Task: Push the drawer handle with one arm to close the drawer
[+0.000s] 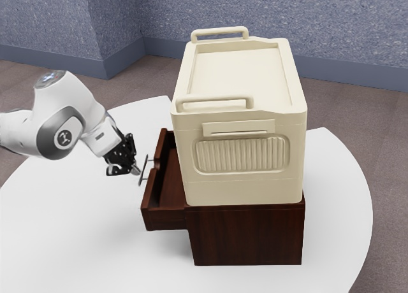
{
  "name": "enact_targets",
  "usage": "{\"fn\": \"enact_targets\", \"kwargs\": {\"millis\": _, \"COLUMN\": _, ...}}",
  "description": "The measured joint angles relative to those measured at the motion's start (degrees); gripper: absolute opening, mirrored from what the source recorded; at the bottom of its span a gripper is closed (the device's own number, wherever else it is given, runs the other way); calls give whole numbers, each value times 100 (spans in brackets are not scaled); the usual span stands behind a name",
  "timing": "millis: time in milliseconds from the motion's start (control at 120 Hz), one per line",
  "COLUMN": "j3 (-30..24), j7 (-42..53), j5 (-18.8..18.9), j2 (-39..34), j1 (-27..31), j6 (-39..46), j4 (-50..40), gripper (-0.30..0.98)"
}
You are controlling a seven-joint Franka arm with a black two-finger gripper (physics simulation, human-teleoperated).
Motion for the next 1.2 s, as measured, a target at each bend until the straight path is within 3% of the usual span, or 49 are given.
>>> {"fn": "enact_targets", "kwargs": {"millis": 667, "j3": -15, "j7": -258, "j5": -344, "j2": 442, "j1": -794, "j6": 178, "j4": 336, "gripper": -10}}
{"fn": "enact_targets", "kwargs": {"millis": 1200, "j3": -14, "j7": -781, "j5": -378, "j2": 617, "j1": -1028, "j6": 333, "j4": 431, "gripper": -10}}
